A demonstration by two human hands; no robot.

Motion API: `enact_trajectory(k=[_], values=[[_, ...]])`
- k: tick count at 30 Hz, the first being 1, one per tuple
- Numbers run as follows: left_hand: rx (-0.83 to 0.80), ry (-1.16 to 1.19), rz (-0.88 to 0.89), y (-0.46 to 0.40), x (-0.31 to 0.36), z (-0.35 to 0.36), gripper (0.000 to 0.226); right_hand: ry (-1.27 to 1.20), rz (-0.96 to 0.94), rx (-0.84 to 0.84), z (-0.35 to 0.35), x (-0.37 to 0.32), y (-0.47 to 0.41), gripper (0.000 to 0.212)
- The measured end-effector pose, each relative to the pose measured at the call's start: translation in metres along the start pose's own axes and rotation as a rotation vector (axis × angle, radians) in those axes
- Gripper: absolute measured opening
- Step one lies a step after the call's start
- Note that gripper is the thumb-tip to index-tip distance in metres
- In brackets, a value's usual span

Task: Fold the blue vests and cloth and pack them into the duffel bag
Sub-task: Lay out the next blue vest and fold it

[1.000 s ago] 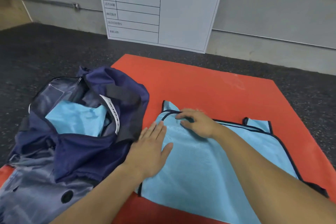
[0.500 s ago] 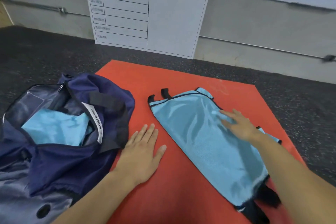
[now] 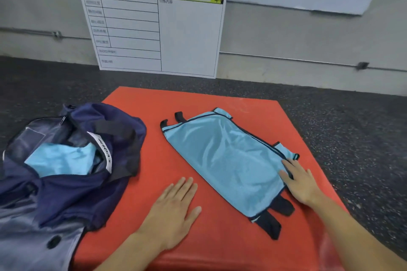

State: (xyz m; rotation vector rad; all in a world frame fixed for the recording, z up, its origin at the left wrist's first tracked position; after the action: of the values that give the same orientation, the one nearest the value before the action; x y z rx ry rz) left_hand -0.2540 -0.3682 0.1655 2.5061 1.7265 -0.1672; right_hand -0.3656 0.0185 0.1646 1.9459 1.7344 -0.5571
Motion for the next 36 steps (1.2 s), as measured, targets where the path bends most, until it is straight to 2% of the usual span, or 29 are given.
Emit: enact_trajectory(k=[6, 11, 14, 16, 17, 20, 21, 24, 27, 29, 36], values=[[0.137, -0.066, 0.242, 0.024, 0.051, -0.013, 0.051, 0.021, -0.01, -0.025, -0.001, 0.009, 0.028, 0.055], [0.261, -0.101, 0.345, 0.025, 0.08, -0.025, 0.042, 0.013, -0.017, -0.051, -0.002, 0.013, 0.063, 0.054], [0.27, -0.078, 0.415, 0.026, 0.089, -0.022, 0.036, 0.025, -0.031, -0.085, 0.0, 0.007, 0.088, 0.055], [0.247, -0.007, 0.425, 0.029, 0.084, -0.019, 0.041, 0.046, -0.05, -0.086, -0.002, 0.004, 0.104, 0.057], [0.222, 0.046, 0.419, 0.031, 0.077, -0.017, 0.045, 0.08, -0.056, -0.08, -0.004, 0.002, 0.112, 0.063], [0.172, 0.12, 0.386, 0.039, 0.045, -0.011, 0.054, 0.232, -0.131, -0.07, -0.008, -0.008, 0.137, 0.105], [0.152, 0.124, 0.369, 0.043, 0.033, -0.008, 0.058, 0.261, -0.174, -0.075, -0.005, -0.011, 0.145, 0.109], [0.132, 0.132, 0.335, 0.061, -0.002, -0.003, 0.062, 0.225, -0.329, -0.116, 0.004, -0.027, 0.17, 0.094], [0.154, 0.127, 0.314, 0.083, -0.031, -0.001, 0.057, 0.119, -0.431, -0.114, 0.001, -0.034, 0.188, 0.058], [0.207, 0.108, 0.297, 0.097, -0.048, -0.002, 0.052, 0.086, -0.488, -0.078, -0.007, -0.03, 0.194, 0.043], [0.204, 0.099, 0.265, 0.132, -0.068, -0.002, 0.054, 0.128, -0.68, -0.172, -0.003, -0.039, 0.22, 0.033]])
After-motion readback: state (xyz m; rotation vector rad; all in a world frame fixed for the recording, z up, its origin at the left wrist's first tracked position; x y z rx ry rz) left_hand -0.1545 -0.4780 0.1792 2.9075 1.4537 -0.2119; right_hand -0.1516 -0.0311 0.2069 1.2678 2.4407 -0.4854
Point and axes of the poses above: each hand's wrist, its own y-axis away from the middle knuckle, its own z-axis out of the palm, x = y × z, the point moved 7 cm from there along -y, towards the middle knuckle, and after that the axes turned 15 degrees about -y, right-handed, at the moved point
